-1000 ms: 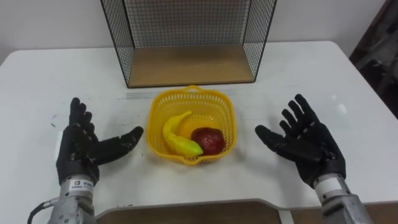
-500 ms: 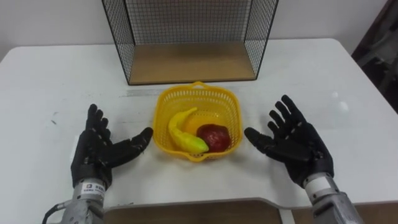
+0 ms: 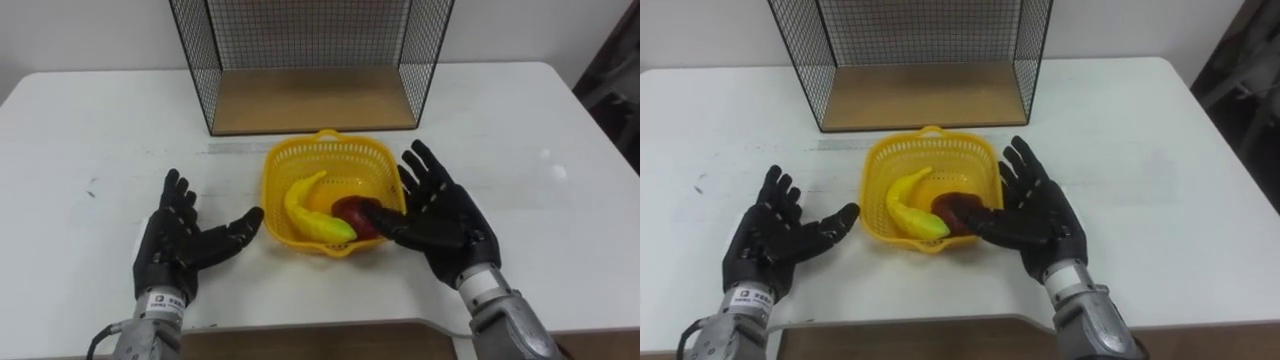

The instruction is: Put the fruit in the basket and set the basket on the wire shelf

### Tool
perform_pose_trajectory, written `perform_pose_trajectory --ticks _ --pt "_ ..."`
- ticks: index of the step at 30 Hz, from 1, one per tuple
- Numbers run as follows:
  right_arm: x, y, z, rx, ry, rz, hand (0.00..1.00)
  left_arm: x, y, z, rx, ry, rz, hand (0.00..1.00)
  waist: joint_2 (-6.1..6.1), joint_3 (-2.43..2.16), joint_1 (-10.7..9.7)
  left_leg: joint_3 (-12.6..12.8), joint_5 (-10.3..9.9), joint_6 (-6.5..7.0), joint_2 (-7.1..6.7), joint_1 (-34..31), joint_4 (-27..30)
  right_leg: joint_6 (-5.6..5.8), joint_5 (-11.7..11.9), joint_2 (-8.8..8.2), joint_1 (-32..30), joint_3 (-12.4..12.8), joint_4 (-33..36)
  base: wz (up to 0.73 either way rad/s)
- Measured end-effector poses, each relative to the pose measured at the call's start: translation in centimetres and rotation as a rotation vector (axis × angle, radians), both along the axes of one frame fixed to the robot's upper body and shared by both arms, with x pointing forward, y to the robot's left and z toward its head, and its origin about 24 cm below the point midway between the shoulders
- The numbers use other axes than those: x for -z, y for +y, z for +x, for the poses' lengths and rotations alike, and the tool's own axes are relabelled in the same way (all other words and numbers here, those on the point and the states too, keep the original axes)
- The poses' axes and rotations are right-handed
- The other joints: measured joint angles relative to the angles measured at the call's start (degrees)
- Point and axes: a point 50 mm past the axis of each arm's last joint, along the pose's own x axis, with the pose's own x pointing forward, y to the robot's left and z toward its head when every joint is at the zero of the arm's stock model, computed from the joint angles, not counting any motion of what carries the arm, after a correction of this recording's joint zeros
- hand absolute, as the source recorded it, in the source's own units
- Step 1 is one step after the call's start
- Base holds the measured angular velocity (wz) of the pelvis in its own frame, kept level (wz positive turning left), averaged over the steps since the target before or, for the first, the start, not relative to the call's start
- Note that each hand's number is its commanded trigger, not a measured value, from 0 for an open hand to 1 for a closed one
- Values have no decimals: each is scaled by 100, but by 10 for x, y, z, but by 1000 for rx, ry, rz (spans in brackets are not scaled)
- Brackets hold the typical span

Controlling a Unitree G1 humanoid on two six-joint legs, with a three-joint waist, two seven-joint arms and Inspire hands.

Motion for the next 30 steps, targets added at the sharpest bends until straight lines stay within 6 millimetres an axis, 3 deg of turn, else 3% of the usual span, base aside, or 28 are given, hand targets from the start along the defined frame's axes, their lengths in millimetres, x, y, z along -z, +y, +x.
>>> perform_pose_trajectory --ticks 9,19,30 --pt "0 1 2 -6 -2 0 0 -2 -5 4 12 -12 -37 0 -71 42 0 3 0 0 -4 0 2 0 0 -3 -2 6 1 0" --pt "-1 4 4 -16 -3 31 0 -5 -14 9 55 -24 -97 0 -64 30 5 3 1 0 0 -34 0 0 0 -3 -42 10 2 0" --pt "4 7 2 -48 21 31 0 -2 -14 9 17 -3 -321 0 -73 -9 -29 7 1 0 0 40 3 0 0 -3 23 19 7 0"
